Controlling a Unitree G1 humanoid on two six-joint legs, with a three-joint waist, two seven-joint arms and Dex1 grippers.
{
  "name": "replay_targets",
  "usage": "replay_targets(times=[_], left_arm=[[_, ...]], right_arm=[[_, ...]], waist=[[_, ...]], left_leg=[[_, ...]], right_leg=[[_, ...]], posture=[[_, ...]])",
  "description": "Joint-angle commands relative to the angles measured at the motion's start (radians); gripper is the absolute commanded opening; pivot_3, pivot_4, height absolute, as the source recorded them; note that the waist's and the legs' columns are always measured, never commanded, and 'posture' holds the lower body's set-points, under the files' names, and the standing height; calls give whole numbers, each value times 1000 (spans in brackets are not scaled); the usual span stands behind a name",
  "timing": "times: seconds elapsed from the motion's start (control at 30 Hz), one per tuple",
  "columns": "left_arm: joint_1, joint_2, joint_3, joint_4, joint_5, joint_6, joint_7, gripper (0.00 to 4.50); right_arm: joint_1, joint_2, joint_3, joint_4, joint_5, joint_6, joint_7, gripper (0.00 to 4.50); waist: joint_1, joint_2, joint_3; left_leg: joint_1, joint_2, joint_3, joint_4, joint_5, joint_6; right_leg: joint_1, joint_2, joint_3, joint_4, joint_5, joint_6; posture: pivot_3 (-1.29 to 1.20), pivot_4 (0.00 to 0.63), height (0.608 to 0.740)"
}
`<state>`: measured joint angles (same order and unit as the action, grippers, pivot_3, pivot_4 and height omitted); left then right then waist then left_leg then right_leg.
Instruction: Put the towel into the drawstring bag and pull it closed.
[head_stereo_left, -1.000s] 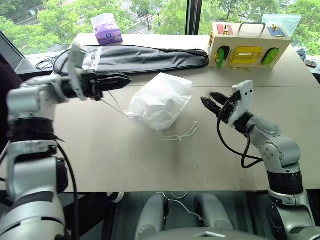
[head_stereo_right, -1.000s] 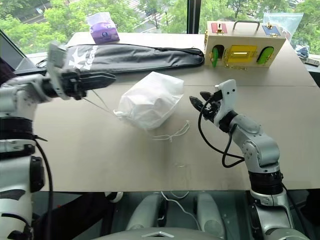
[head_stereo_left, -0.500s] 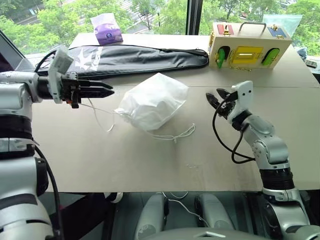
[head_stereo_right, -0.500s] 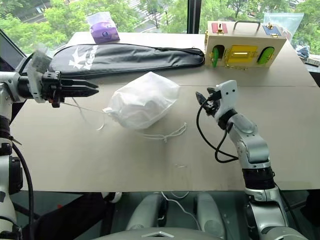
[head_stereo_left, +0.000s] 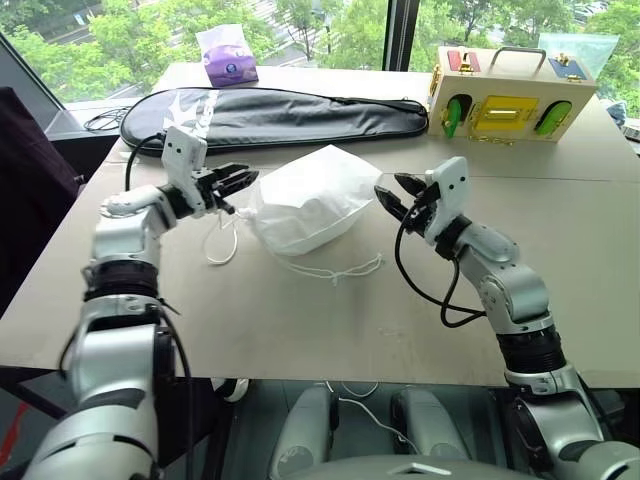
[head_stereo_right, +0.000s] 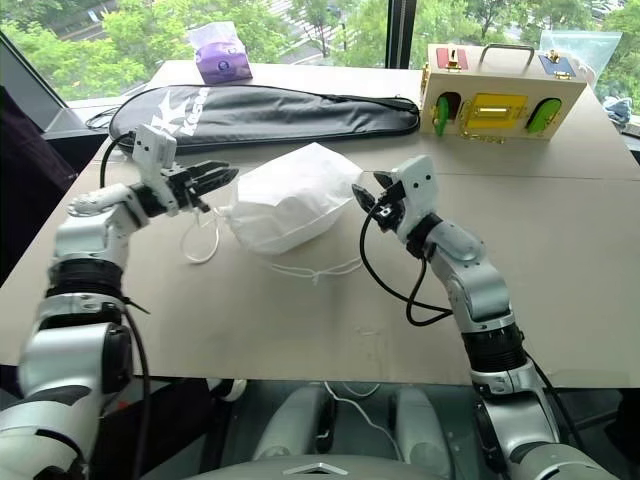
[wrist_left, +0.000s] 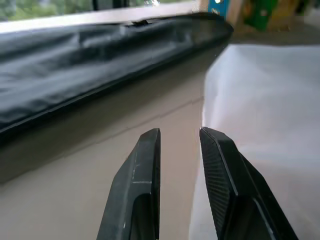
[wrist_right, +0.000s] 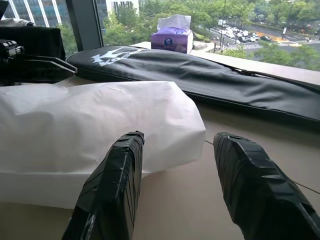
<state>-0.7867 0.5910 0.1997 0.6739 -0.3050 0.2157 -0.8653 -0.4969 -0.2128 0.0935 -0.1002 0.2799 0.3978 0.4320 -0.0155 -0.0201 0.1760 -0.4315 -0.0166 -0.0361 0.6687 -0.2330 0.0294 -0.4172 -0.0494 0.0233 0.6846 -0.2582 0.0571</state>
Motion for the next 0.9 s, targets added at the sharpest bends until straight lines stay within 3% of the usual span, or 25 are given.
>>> replay_targets(times=[0.03,0.13,0.27,0.4,0.53,0.63,0.8,0.9], left_arm=[[130,-37,-14,-210,-15,84,61,1245],[248,-52,-84,-366,-21,188,34,1245],[288,-108,-158,-468,-40,279,29,1245],[224,-275,-207,-447,-34,287,105,1245],[49,-557,-229,-243,-24,230,229,1245],[-60,-651,-232,-97,7,142,241,1245],[-162,-627,-224,26,26,64,184,1245],[-157,-535,-216,26,44,33,152,1245]], right_arm=[[15,-19,-48,-57,7,-2,-9,2402],[29,-24,-78,-73,19,10,-24,2402],[34,-20,-177,-114,91,41,-53,2402],[52,-73,-266,-154,136,63,-51,2402],[82,-120,-337,-245,213,121,-55,2402],[93,-129,-338,-292,254,166,-59,2402],[129,-133,-241,-380,271,274,-78,2402],[200,-137,-204,-392,269,298,-66,2402]], waist=[[-7,0,0],[-16,1,0],[-10,2,-1],[18,2,-1],[32,2,-1],[22,2,-1],[-23,2,-1],[-27,3,-1]], left_leg=[[0,0,1,0,0,0],[1,0,2,-2,0,0],[2,0,0,-2,0,0],[5,-2,-1,0,0,0],[3,-5,-2,1,1,1],[1,-5,-2,1,0,1],[3,-3,2,-3,0,1],[5,0,2,-6,0,1]], right_leg=[[0,0,1,0,0,0],[0,0,3,-1,0,0],[2,0,1,1,0,-1],[6,-2,0,0,0,-1],[6,-3,-2,0,1,0],[5,-2,-2,-2,1,0],[4,1,2,-5,1,0],[4,3,3,-5,0,0]], posture=[[0,150,740],[0,150,740],[0,150,740],[0,150,740],[0,150,740],[0,150,740],[0,150,740],[0,150,740]])
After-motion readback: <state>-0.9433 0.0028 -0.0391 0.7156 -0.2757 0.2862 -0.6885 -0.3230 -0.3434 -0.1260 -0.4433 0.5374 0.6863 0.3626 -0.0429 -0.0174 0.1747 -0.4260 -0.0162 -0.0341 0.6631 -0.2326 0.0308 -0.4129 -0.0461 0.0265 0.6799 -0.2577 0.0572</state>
